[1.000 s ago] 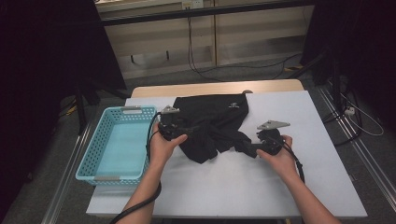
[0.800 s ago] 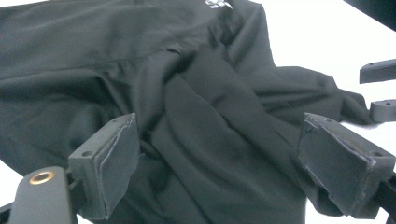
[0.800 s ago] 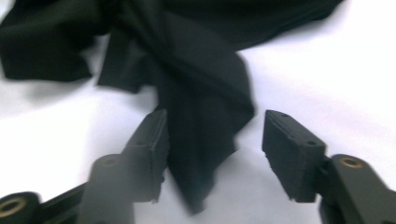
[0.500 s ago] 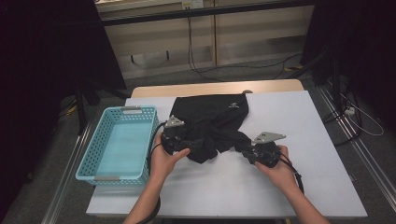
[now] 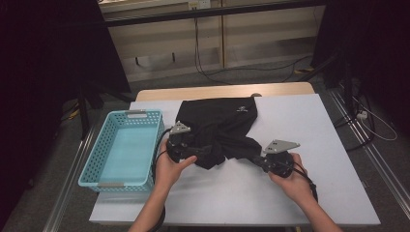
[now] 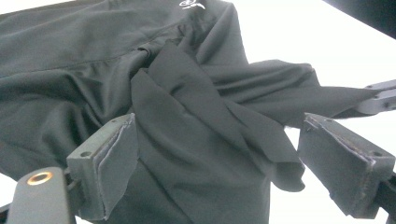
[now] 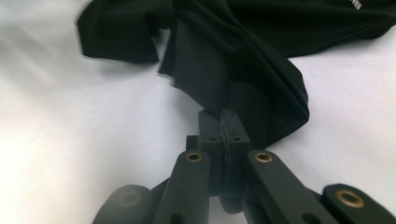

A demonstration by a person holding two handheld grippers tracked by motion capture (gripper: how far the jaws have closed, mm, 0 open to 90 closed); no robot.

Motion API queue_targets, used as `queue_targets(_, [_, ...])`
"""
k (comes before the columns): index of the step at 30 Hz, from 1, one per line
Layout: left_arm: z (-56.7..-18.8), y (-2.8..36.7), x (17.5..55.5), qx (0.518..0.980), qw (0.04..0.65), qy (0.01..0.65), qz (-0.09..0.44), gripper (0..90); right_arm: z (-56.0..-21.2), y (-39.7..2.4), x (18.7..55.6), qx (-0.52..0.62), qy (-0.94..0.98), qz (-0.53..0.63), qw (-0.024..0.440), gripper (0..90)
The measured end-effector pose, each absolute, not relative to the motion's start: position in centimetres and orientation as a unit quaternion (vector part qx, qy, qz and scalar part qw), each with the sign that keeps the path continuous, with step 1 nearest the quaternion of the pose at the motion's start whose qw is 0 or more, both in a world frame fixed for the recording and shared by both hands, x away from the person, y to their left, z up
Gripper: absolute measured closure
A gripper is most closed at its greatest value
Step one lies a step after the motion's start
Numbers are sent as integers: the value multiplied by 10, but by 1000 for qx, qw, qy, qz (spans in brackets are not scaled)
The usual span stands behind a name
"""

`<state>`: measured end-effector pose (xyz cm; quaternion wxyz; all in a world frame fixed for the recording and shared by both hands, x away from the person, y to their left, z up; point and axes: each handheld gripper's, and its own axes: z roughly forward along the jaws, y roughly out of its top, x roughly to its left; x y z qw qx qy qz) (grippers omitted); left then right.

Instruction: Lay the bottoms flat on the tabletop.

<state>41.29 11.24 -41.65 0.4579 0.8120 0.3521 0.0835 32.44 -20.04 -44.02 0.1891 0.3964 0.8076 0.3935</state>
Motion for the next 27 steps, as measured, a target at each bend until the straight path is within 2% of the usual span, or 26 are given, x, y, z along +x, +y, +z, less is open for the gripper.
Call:
queue_targets(13, [-418,111,408,813,461,348,69,135,-418,-213,300,390,787,443,181,891])
queue_targets(18, [-421,111,405,816,457,347,68,137,-429,-212,288,377,807,424,167,888])
queue_targets(27, [-420,112,403,815,461,346,63,139,-437,-188,294,349,824,430,123,889])
